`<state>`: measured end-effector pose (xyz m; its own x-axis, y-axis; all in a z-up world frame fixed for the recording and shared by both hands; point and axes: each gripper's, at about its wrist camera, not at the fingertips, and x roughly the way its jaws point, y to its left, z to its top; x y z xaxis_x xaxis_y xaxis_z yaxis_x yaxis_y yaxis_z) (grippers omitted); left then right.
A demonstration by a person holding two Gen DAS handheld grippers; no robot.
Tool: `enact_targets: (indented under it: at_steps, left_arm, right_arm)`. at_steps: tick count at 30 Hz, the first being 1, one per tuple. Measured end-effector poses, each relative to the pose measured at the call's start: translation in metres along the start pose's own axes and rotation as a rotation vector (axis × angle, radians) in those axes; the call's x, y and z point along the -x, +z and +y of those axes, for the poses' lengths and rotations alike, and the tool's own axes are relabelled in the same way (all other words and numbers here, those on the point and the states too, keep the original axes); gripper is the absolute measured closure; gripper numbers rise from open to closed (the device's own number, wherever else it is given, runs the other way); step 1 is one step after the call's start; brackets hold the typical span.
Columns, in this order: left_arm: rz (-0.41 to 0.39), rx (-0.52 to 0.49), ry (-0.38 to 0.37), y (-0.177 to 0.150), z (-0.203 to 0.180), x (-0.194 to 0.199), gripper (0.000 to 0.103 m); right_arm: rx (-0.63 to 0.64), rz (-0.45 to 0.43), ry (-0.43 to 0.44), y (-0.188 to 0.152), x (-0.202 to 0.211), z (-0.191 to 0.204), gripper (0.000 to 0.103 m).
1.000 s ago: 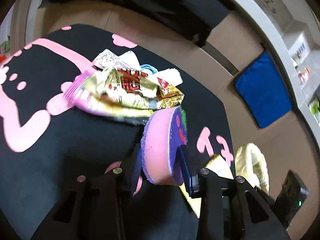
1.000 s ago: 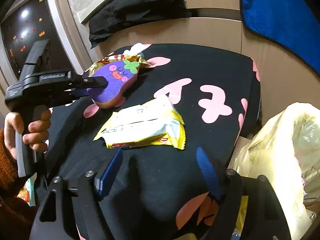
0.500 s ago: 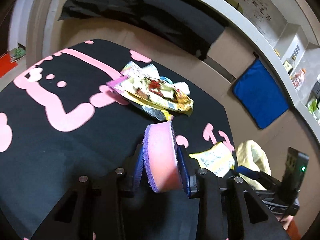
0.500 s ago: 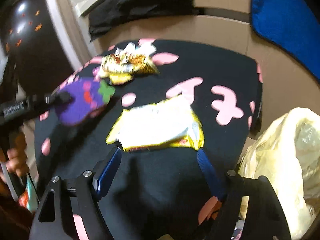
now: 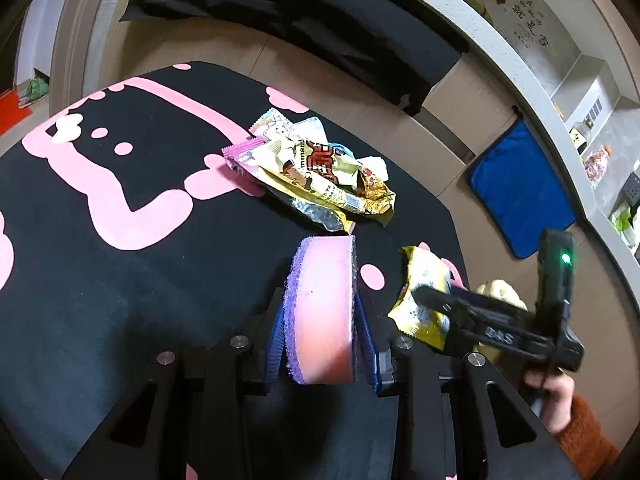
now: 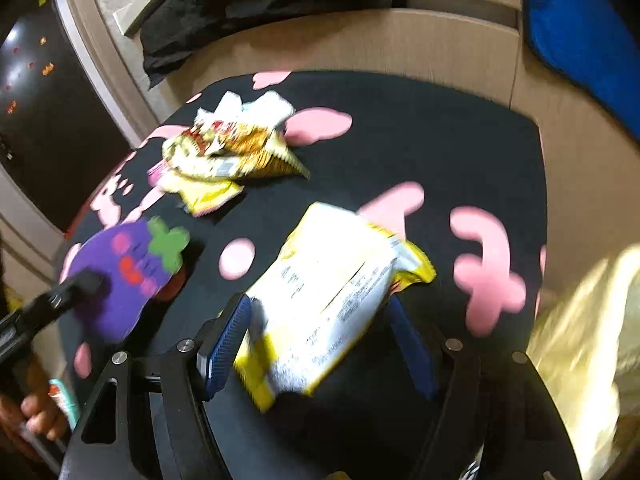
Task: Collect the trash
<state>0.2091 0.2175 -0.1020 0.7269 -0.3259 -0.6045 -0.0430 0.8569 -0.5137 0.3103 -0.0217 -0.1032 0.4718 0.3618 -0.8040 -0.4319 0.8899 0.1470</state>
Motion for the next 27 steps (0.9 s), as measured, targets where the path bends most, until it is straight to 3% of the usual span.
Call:
enact_targets:
  at_steps: [2,5,7,10,11,12,13,18,21,23,24,25,27]
  left_arm:
    - [0.004,0.002,-0.007,0.000,0.001,-0.002,0.069]
    - [-0.002,0.015,-0.015,0.002,0.003,-0.003,0.069]
    - [-0.014,0.014,-0.017,0.004,0.001,-0.003,0.069]
    - [-0.035,-0.013,-0.019,0.006,-0.008,-0.001,0.071]
    - [-0.045,-0.022,-0.016,0.007,-0.012,0.000,0.071]
    - [-0.050,-0.030,-0.016,0.008,-0.016,0.001,0.071]
    - [-0.054,-0.039,-0.019,0.009,-0.020,0.002,0.071]
    - [-0.098,-0.083,-0.020,0.013,-0.046,0.016,0.071]
    - [-0.116,-0.082,-0.006,0.015,-0.051,0.024,0.071]
    - [-0.121,-0.085,0.012,0.014,-0.052,0.029,0.071]
    - [-0.120,-0.083,0.018,0.013,-0.051,0.030,0.071]
    - [-0.116,-0.078,0.022,0.013,-0.049,0.031,0.071]
    - [-0.113,-0.074,0.027,0.010,-0.047,0.032,0.071]
  right_arm:
    - [0.040,-0.011,-0.025,0.006,-0.006,0.006,0.035]
    - [0.096,-0.036,-0.070,0.012,-0.010,0.014,0.043]
    - [0.124,-0.062,-0.081,0.013,-0.006,0.019,0.057]
    - [0.156,-0.103,-0.095,0.013,0.008,0.023,0.060]
    - [0.163,-0.112,-0.094,0.013,0.012,0.024,0.068]
    - [0.172,-0.118,-0.093,0.012,0.019,0.024,0.103]
    - [0.173,-0.116,-0.091,0.013,0.022,0.023,0.097]
    - [0.162,-0.153,-0.094,0.008,0.048,0.013,0.097]
    - [0.153,-0.150,-0.033,0.006,0.055,0.008,0.096]
    - [0.164,-0.152,0.025,0.003,0.054,0.008,0.074]
    - [0.177,-0.155,0.033,0.001,0.053,0.010,0.053]
    - [0.200,-0.169,0.037,-0.001,0.051,0.013,0.049]
    - [0.256,-0.177,0.019,-0.002,0.044,0.021,0.050]
